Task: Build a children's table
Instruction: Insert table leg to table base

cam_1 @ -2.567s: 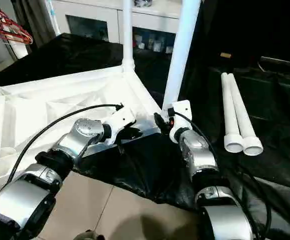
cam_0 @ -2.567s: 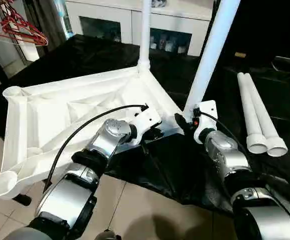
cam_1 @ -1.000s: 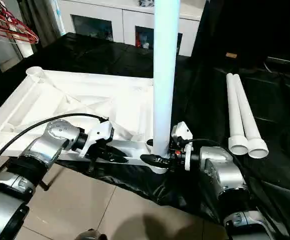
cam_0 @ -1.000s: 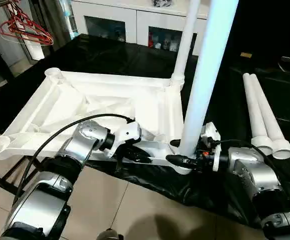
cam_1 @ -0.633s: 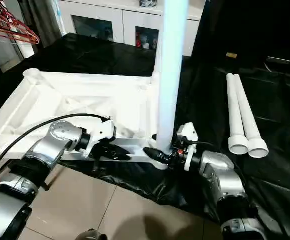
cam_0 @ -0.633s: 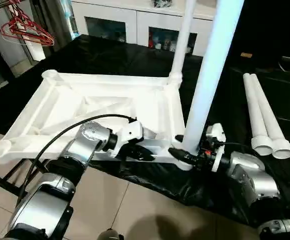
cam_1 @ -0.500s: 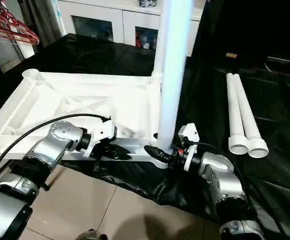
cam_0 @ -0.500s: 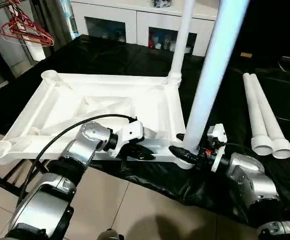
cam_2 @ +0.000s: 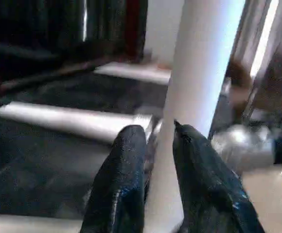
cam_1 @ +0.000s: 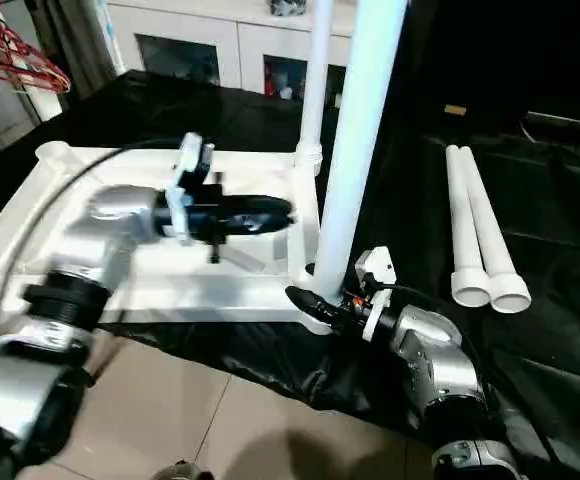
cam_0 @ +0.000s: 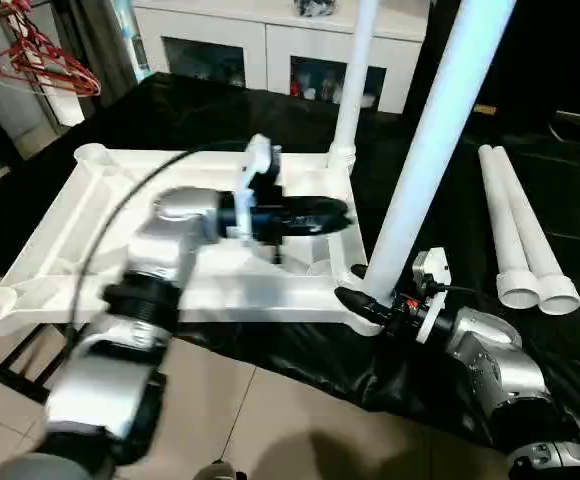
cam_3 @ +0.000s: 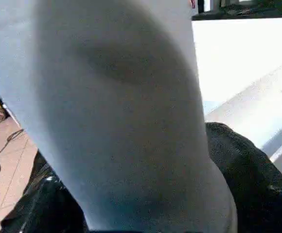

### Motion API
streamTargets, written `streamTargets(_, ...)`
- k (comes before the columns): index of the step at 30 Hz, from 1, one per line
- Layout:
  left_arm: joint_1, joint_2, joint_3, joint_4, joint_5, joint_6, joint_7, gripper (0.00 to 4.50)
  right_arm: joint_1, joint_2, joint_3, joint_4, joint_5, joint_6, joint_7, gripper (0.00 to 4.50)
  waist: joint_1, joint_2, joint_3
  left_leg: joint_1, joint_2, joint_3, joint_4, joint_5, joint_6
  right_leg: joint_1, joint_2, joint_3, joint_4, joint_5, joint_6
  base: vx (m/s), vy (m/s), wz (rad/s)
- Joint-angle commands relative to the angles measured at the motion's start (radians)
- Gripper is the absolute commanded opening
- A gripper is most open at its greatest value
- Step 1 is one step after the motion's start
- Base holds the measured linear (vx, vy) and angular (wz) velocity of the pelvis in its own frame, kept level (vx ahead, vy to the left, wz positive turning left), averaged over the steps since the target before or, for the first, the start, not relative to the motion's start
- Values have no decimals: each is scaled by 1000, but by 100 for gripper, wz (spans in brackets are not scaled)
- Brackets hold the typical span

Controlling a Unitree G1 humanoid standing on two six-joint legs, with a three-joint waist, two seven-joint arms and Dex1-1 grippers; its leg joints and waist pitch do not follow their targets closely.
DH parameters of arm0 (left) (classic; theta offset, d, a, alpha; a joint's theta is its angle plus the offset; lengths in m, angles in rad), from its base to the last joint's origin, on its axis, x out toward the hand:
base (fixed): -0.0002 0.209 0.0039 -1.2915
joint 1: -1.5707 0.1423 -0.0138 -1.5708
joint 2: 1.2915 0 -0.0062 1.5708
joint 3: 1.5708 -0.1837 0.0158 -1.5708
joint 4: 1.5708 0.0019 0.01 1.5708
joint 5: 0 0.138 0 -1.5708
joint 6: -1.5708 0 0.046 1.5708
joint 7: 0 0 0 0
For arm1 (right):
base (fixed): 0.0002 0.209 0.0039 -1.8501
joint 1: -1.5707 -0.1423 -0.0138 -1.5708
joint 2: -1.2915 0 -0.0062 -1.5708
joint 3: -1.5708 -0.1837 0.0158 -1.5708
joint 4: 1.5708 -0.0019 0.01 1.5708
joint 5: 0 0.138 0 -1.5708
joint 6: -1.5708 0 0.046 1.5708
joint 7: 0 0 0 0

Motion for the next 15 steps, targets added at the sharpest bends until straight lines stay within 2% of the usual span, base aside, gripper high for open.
streamTargets(1, -13, -13, 5, -48, -38, 42, 8, 155, 6, 8, 27, 38, -13, 11, 3, 295, 2, -9, -68, 2, 47, -22, -64, -163, 81, 60, -77, 53, -75, -197, -236, 0, 0, 0)
streamTargets(2, -12, -16, 3, -52, -41, 46, 7, 155, 6, 8, 27, 39, -13, 11, 4, 295, 2, -9, -68, 4, 47, -22, -64, -164, 81, 59, -77, 53, -76, -203, -234, 0, 0, 0)
streamTargets(3, -10, -23, -3, -69, -52, 68, 3, 184, 5, 8, 28, 40, -13, 11, 4, 295, 1, -9, -67, 5, 48, -21, -64, -167, 82, 57, -76, 54, -78, -214, -233, 0, 0, 0)
streamTargets(6, -9, -46, -11, -100, -74, 103, 5, 192, 0, 5, 28, 41, -14, 15, 8, 295, 0, -7, -66, 7, 49, -22, -66, -173, 82, 56, -73, 53, -80, -232, -230, 0, 0, 0)
streamTargets(8, -10, -62, -6, -119, -100, 138, 1, 225, -4, 3, 28, 43, -15, 19, 11, 294, -1, -8, -65, 9, 49, -21, -66, -181, 79, 55, -72, 53, -81, -238, -229, 0, 0, 0)
streamTargets(11, -11, -68, -3, -129, -115, 162, -5, 237, -8, 1, 27, 47, -15, 21, 13, 294, -3, -9, -66, 6, 47, -21, -65, -176, 82, 57, -72, 53, -82, -240, -225, 0, 0, 0)
streamTargets(12, -11, -66, -6, -132, -118, 169, -10, 259, -9, 0, 27, 48, -15, 24, 13, 294, -2, -9, -67, 6, 47, -21, -64, -169, 83, 58, -72, 53, -81, -237, -223, 0, 0, 0)
streamTargets(15, 1, -59, -27, -161, -115, 183, -15, 279, -13, -3, 29, 53, -17, 27, 16, 294, -4, -9, -67, 6, 48, -22, -65, -162, 89, 56, -70, 53, -79, -221, -224, 0, 0, 0)
